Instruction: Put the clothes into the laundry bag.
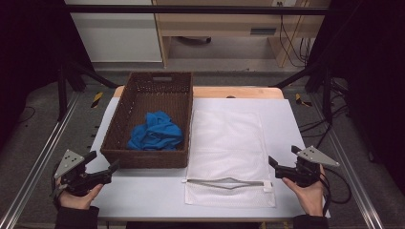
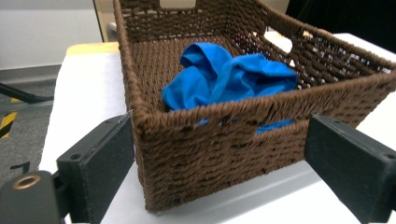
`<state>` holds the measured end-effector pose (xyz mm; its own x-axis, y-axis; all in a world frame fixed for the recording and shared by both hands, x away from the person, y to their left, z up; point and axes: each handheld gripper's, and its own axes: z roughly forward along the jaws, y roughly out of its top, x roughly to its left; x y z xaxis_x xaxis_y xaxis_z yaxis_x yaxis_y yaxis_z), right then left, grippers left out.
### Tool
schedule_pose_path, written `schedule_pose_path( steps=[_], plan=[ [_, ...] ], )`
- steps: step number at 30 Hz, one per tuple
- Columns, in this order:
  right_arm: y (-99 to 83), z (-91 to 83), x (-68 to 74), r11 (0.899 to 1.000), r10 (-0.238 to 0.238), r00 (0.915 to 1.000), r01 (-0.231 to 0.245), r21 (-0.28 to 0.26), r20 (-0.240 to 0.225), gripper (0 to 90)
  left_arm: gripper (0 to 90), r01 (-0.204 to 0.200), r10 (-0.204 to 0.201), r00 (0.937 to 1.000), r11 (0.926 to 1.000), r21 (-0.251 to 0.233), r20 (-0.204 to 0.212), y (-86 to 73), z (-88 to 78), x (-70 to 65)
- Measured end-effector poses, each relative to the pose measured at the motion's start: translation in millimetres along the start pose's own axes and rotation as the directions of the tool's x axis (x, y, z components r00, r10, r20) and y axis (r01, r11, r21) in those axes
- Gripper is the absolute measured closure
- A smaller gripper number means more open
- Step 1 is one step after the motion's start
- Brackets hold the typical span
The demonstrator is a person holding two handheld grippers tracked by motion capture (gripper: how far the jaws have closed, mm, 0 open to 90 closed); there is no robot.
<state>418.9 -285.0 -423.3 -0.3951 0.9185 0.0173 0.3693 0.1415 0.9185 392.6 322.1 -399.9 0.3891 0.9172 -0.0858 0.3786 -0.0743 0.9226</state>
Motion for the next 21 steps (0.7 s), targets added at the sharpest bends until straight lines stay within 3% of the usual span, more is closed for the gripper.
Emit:
schedule_pose_path(
  steps=[6, 12, 21],
  plan=[
    [-1.1, 1.2, 0.5, 1.0, 0.017, 0.9998, -0.017, 0.002, -0.011, 7.4, 10.2, 0.009, -0.008, 0.9999, 0.9995, -0.03, 0.014, 6.2, -1.8, -5.9],
    [0.0, 1.1, 0.8, 1.0, 0.025, 0.9995, -0.025, -0.006, -0.017, 8.0, 10.9, 0.005, -0.005, 0.9999, 0.9998, -0.019, 0.012, 11.2, 2.0, -10.0],
    [3.4, -0.1, 5.6, 1.0, 0.015, 0.9997, -0.016, -0.021, -0.021, 8.7, 12.3, -0.033, 0.034, 0.9992, 0.9982, -0.05, 0.021, 33.6, 3.8, -19.3]
  ],
)
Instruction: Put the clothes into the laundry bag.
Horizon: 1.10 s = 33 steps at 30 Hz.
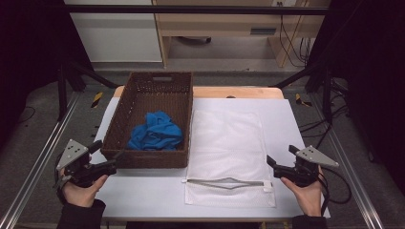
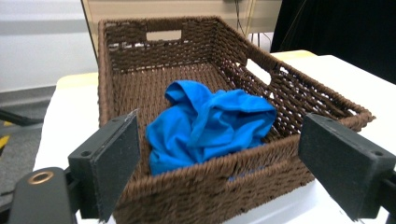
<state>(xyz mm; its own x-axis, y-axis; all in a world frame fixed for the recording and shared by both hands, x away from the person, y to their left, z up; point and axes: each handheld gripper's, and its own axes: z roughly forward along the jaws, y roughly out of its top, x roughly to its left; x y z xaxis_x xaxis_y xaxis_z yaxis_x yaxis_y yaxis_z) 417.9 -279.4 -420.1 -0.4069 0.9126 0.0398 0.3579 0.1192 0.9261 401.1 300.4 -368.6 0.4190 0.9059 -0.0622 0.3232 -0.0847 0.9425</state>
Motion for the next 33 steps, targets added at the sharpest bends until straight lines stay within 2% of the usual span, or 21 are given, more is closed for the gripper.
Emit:
schedule_pose_path(
  steps=[7, 11, 18, 22, 26, 30, 33],
  plan=[
    [-0.3, 2.2, 2.1, 1.0, -0.007, 1.0, 0.007, 0.011, -0.004, 8.8, 12.3, -0.023, 0.023, 0.9997, 0.9997, -0.006, 0.008, 14.4, 9.4, -7.1],
    [-0.4, 2.7, 2.2, 1.0, -0.008, 0.9999, 0.008, 0.017, -0.008, 9.2, 12.9, -0.029, 0.029, 0.9995, 0.9996, 0.004, 0.013, 21.5, 20.4, -12.4],
    [0.2, 1.2, 1.0, 1.0, -0.004, 0.9999, 0.004, 0.019, -0.01, 10.0, 13.4, -0.025, 0.025, 0.9996, 0.9997, 0.006, 0.011, 30.0, 34.2, -15.3],
    [0.4, 2.0, 2.2, 1.0, -0.006, 0.9999, 0.006, 0.018, -0.011, 10.3, 13.5, -0.041, 0.041, 0.9991, 0.999, 0.018, 0.001, 38.6, 45.4, -15.2],
    [-0.2, 4.1, 3.1, 0.999, -0.012, 0.9999, 0.013, 0.03, -0.011, 10.2, 13.9, -0.006, 0.006, 0.9999, 0.9999, 0.014, 0.008, 45.3, 56.8, -12.7],
    [-0.4, 4.2, 3.0, 1.0, -0.012, 0.9999, 0.012, 0.027, -0.009, 10.1, 13.8, -0.02, 0.02, 0.9997, 0.9994, 0.028, -0.011, 49.4, 68.8, -12.7],
    [-0.6, 5.6, 3.9, 0.999, -0.019, 0.9998, 0.019, 0.029, -0.01, 10.0, 13.8, -0.013, 0.013, 0.9999, 0.9992, 0.037, -0.009, 50.4, 77.2, -12.3]
  ],
)
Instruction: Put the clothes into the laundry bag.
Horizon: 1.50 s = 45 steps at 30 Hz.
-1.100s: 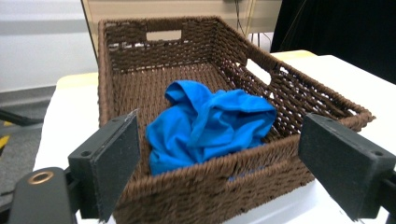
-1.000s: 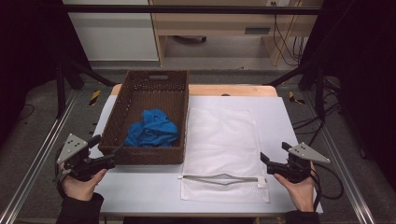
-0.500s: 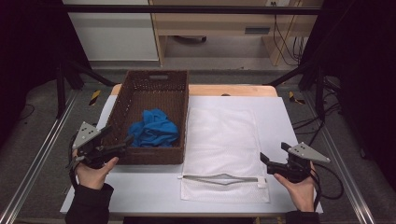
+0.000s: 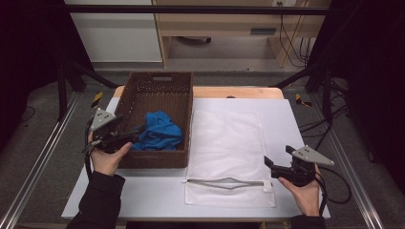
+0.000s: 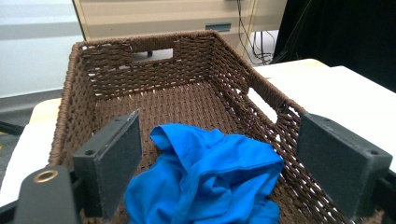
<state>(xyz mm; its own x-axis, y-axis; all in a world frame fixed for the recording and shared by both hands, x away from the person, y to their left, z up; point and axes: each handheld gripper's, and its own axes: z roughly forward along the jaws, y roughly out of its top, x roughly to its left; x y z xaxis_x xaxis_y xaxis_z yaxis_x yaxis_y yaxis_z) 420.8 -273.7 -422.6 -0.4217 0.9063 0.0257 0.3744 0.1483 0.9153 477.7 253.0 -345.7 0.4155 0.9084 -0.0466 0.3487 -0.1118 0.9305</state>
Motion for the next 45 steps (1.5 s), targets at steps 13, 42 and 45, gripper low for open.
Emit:
schedule_pose_path(
  steps=[13, 42, 45],
  plan=[
    [-0.1, 1.3, 0.1, 1.0, 0.003, 1.0, -0.003, 0.006, 0.001, 9.3, 14.9, -0.026, 0.026, 0.9991, 0.9995, 0.018, -0.034, 14.4, 30.7, -1.5],
    [-1.3, 1.6, -1.6, 1.0, 0.002, 1.0, -0.002, 0.007, -0.002, 8.9, 15.4, -0.035, 0.041, 0.9984, 0.9903, 0.135, -0.04, 6.5, 104.7, 24.6],
    [-1.6, 1.7, -1.8, 1.0, 0.001, 1.0, -0.001, 0.01, -0.001, 8.8, 15.7, -0.04, 0.044, 0.9989, 0.987, 0.156, -0.018, 0.4, 107.2, 25.7]
  ],
)
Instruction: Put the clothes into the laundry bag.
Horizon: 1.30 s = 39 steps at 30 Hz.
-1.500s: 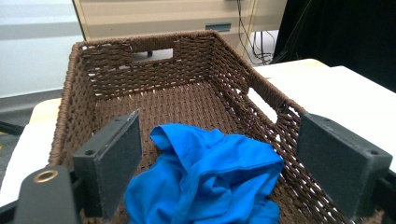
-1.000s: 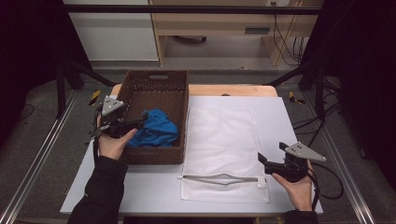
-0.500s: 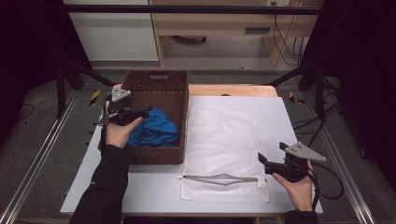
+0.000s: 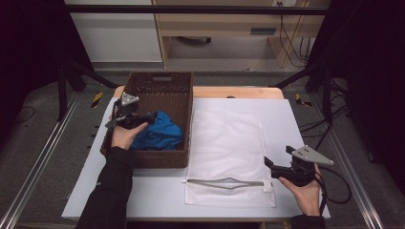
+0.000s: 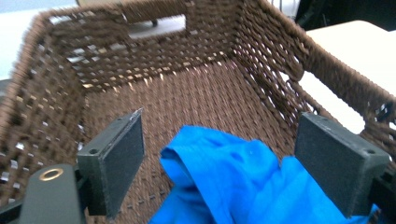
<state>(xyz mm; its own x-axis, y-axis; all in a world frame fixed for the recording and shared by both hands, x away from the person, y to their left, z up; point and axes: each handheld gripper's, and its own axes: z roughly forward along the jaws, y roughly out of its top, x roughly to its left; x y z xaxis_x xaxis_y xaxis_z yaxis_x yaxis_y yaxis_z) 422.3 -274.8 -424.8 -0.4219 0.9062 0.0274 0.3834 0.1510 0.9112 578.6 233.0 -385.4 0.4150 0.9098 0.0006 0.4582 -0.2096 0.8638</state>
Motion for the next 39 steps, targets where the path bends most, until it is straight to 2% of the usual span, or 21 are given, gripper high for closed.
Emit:
schedule_pose_path(
  steps=[5, 7, 8, 9, 15, 17, 21, 24, 29, 30, 32, 33, 34, 35, 36, 37, 39],
  plan=[
    [-0.2, 0.6, 0.1, 1.0, -0.004, 1.0, 0.004, 0.004, 0.002, 8.7, 15.0, -0.036, 0.034, 0.9988, 0.9974, 0.062, 0.035, -6.0, 4.5, 1.0],
    [-0.1, 0.3, 0.1, 1.0, 0.0, 1.0, 0.0, 0.003, -0.003, 8.6, 14.8, -0.035, 0.032, 0.9987, 0.9961, 0.081, 0.039, -8.1, 5.4, 2.4],
    [-0.1, -0.2, -0.4, 1.0, 0.002, 1.0, -0.002, 0.001, -0.004, 8.5, 12.6, -0.033, 0.027, 0.9982, 0.9931, 0.112, 0.053, -10.8, 8.0, 3.6],
    [-0.2, -0.3, -0.7, 1.0, 0.003, 1.0, -0.003, 0.001, -0.001, 8.5, 11.8, -0.033, 0.027, 0.9982, 0.9931, 0.112, 0.053, -10.8, 8.0, 3.6],
    [-0.4, -0.6, -0.9, 1.0, 0.003, 1.0, -0.003, 0.003, -0.001, 8.4, 11.5, -0.062, 0.05, 0.996, 0.9823, 0.177, 0.074, -14.9, 16.3, 1.3],
    [-0.4, -0.3, -0.9, 1.0, 0.002, 1.0, -0.002, 0.004, -0.001, 8.3, 11.1, -0.068, 0.052, 0.9954, 0.9749, 0.212, 0.08, -16.8, 19.6, 1.8],
    [-0.7, 0.8, -0.2, 1.0, 0.002, 1.0, -0.002, 0.01, -0.005, 8.2, 11.8, -0.064, 0.044, 0.995, 0.9684, 0.241, 0.09, -19.0, 23.2, 1.7],
    [-0.9, 2.2, 0.4, 1.0, 0.0, 1.0, 0.0, 0.014, -0.008, 8.2, 13.0, -0.076, 0.054, 0.9945, 0.961, 0.266, 0.09, -20.2, 25.7, 1.1],
    [-1.5, 3.4, 0.4, 1.0, -0.005, 1.0, 0.005, 0.021, -0.008, 8.0, 13.8, -0.112, 0.081, 0.9913, 0.933, 0.342, 0.104, -22.9, 32.6, -3.6],
    [-1.5, 3.5, 0.4, 1.0, -0.003, 1.0, 0.003, 0.021, -0.008, 8.0, 13.7, -0.121, 0.089, 0.9906, 0.9244, 0.362, 0.104, -23.5, 34.6, -4.7],
    [-1.6, 3.4, 0.3, 1.0, -0.004, 1.0, 0.004, 0.023, -0.008, 7.9, 13.2, -0.122, 0.089, 0.9907, 0.915, 0.385, 0.103, -24.3, 37.2, -5.8],
    [-1.7, 3.3, 0.3, 1.0, -0.004, 1.0, 0.004, 0.022, -0.007, 7.9, 12.8, -0.119, 0.086, 0.991, 0.9136, 0.389, 0.103, -24.7, 38.0, -6.3],
    [-1.7, 3.2, 0.1, 1.0, -0.005, 1.0, 0.005, 0.022, -0.005, 7.9, 12.8, -0.12, 0.089, 0.9914, 0.9064, 0.405, 0.095, -25.5, 39.9, -6.8],
    [-1.7, 3.2, 0.1, 1.0, -0.005, 1.0, 0.005, 0.022, -0.005, 7.9, 12.7, -0.12, 0.089, 0.9914, 0.9064, 0.405, 0.095, -25.5, 39.9, -6.8],
    [-1.7, 3.2, 0.0, 1.0, -0.004, 1.0, 0.004, 0.021, -0.005, 7.9, 12.7, -0.122, 0.089, 0.9913, 0.9007, 0.417, 0.097, -26.1, 40.9, -7.2],
    [-1.8, 3.2, -0.1, 1.0, -0.004, 1.0, 0.004, 0.021, -0.005, 7.9, 12.7, -0.126, 0.092, 0.9908, 0.8904, 0.437, 0.099, -26.9, 42.2, -7.8],
    [-1.9, 3.4, -0.2, 1.0, -0.005, 1.0, 0.005, 0.023, -0.004, 7.8, 13.2, -0.131, 0.096, 0.9906, 0.8765, 0.463, 0.098, -28.1, 44.2, -8.8]
  ],
)
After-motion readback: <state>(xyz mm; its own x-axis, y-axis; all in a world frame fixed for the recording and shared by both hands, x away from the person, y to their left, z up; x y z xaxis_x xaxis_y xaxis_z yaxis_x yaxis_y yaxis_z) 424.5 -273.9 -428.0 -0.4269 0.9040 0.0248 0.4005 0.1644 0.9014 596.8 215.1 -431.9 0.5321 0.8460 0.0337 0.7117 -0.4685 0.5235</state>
